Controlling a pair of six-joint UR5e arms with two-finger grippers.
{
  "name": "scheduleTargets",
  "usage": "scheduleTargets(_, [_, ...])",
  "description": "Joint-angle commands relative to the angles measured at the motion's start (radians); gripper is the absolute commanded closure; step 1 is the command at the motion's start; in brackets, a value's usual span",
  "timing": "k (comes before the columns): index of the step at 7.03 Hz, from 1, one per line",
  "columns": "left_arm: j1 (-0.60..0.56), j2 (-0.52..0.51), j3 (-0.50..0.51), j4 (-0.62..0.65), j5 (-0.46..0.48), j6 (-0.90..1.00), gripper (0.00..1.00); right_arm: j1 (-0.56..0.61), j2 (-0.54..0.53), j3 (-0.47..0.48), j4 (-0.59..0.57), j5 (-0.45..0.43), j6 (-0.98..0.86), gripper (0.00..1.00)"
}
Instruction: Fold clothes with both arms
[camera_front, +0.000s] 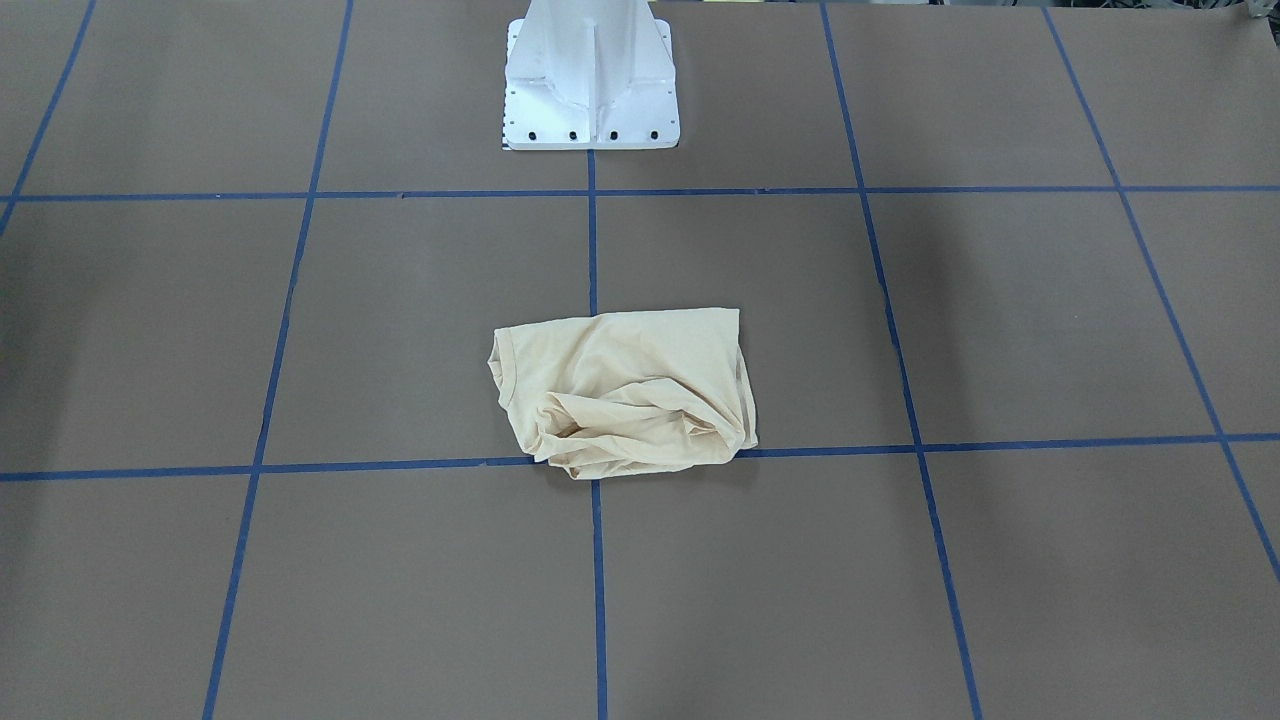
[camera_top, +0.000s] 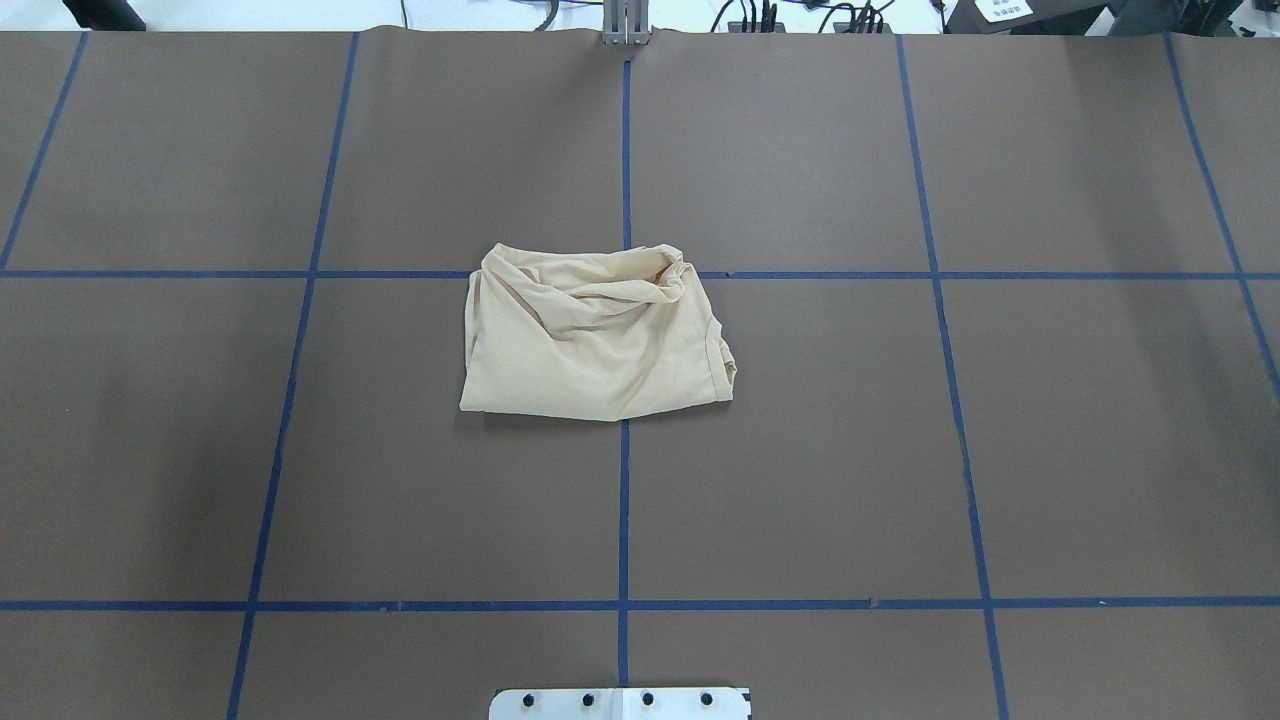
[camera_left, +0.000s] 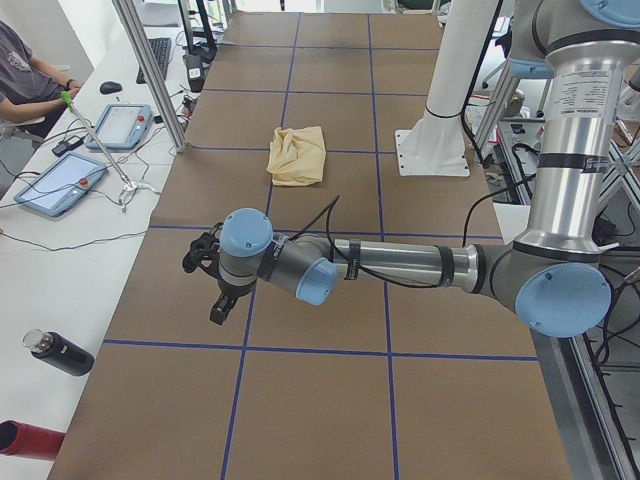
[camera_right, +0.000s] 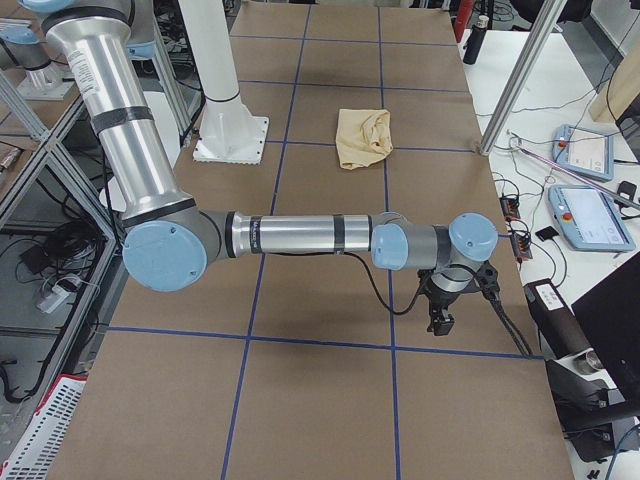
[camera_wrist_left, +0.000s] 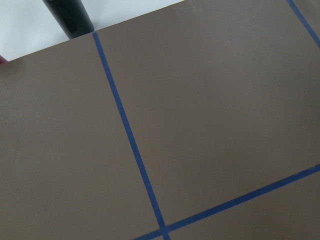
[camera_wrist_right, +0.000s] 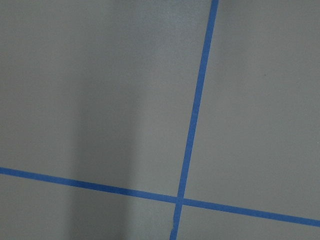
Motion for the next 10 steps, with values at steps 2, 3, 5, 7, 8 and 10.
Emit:
scheduleTargets(2, [0.001,0.027,-0.080,0.084,-0.011,-0.013,0.00,0.001,-0.074,0.049,0.011,-0.010,-0.010,0.00])
scheduleTargets(3, [0.003,0.015,-0.077,0.095,-0.005,-0.056,0.00,0.001,-0.122,0.105,0.002,-0.024,-0.007,0.00])
scheduleTargets(5, [0.009,0.013,-0.071,0.100,-0.004,-0.085,0.00,0.001,-0.199,0.164,0.000,-0.033,0.007,0.00])
scheduleTargets(7, [0.010,0.030,-0.065,0.089,-0.002,-0.154,0.00,-0.001,-0.226,0.187,0.002,-0.021,0.012,0.00])
scheduleTargets(8, [0.010,0.030,-0.057,0.085,-0.002,-0.153,0.00,0.001,-0.228,0.175,0.000,0.037,0.016,0.00])
scheduleTargets(10, [0.010,0.021,-0.065,0.085,-0.013,-0.154,0.00,-0.001,-0.229,0.173,0.014,0.090,0.013,0.00])
